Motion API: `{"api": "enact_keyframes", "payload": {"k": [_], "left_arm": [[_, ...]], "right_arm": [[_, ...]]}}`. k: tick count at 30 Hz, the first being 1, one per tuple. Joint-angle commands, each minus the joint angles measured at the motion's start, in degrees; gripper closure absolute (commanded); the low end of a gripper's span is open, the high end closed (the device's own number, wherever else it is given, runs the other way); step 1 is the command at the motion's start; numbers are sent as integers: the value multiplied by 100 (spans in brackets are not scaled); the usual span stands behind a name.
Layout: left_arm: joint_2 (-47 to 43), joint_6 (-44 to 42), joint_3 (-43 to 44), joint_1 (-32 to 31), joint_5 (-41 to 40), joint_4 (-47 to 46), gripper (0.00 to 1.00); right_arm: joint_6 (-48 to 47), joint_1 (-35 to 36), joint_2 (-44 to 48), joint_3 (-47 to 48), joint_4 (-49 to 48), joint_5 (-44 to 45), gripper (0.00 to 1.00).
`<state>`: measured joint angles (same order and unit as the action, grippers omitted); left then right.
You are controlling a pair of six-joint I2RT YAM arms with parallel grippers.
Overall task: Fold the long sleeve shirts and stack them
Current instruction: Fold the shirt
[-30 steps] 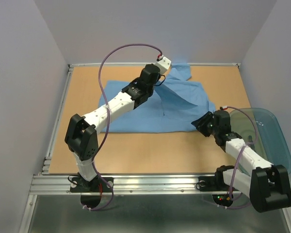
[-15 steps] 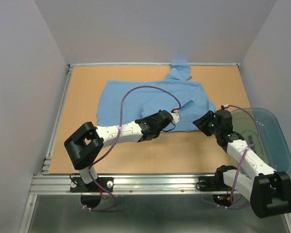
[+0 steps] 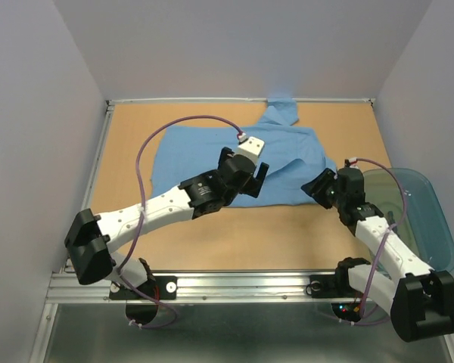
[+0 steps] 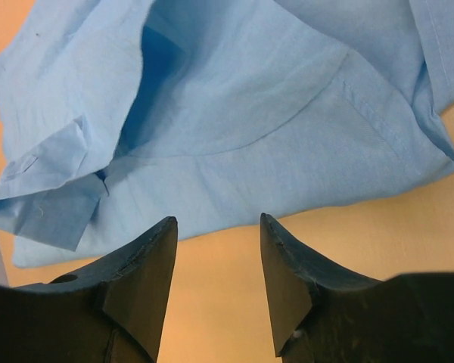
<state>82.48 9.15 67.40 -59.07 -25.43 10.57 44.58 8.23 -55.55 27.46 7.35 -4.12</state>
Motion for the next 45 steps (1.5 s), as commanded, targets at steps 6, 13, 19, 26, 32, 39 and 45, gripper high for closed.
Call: {"api": "enact_keyframes", "payload": {"k": [6,13,19,26,32,39,45], "left_arm": [[-970,3364,-1095,1350,949,359,4],[-935,3822,-1369,1811,1445,306,4],[-1119,4060,-2019,2733,1680,-229,11],[-1102,4490,-2810,3480,1901,-1380,18],[-751,4333,-3101,3955,2428,-2305,21],[-575,4595,-3803,4579,2420,-2612,21],[-478,4772,-4191,5010,2508,-2876,21]], "right_arm": [[-1092,301,-595,1242,-269,-793,34],[-811,1259,-1457,1858,-472,-187,21],[-670,1919,-1915,2149,-568,122,20],[-116,2025,-2004,1526,-1104,568,25],[428,1727,-2232,893,-1780,140,30],[860,865,-2732,111,-3133,-782,32],[789,417,-3208,-329,-3548,-906,32]]}}
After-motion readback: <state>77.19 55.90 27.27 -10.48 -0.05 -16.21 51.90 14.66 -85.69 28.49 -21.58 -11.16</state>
